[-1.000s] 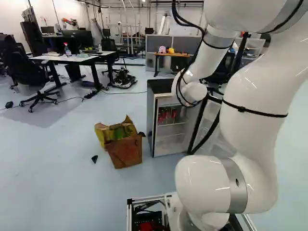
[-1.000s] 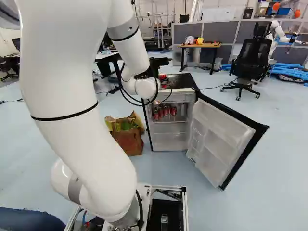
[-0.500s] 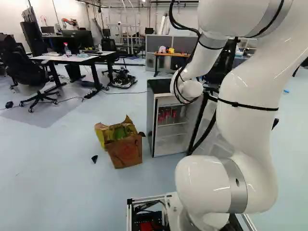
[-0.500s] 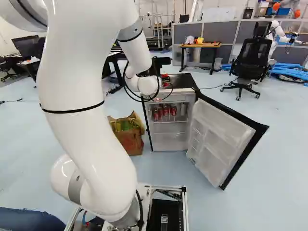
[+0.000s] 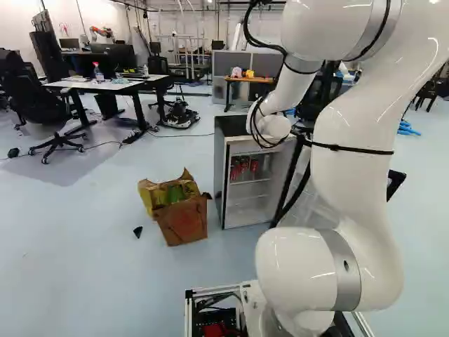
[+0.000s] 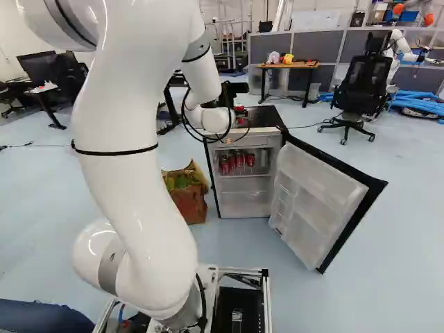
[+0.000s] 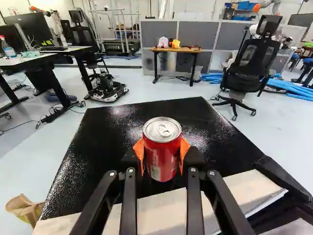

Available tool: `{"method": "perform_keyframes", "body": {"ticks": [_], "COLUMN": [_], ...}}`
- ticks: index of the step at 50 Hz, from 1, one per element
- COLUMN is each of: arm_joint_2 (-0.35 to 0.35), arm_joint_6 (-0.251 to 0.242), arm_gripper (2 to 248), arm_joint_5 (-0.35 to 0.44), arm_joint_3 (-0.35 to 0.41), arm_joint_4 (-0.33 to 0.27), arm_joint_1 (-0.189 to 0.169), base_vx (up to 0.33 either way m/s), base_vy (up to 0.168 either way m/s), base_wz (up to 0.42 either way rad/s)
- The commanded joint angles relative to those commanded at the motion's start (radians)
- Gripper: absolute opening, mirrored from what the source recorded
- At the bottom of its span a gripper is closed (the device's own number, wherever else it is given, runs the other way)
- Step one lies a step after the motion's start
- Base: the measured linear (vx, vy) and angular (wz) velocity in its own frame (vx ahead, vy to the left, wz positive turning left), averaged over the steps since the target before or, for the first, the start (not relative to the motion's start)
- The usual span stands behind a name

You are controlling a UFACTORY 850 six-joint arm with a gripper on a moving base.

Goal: Grab a drink from the fridge

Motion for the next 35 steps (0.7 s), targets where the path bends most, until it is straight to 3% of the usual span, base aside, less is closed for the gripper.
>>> {"method": "perform_keyframes", "body": {"ticks": [35], "arm_joint_2": [-0.093], "arm_joint_6": [0.0], "arm_gripper": [92], "arm_joint_5": [-0.021], "arm_joint_3": [-0.116], "arm_joint_4": [0.024], "arm_joint_1": [0.01], "base_vx": [0.0], "base_vy": [0.0], "base_wz": [0.0]}}
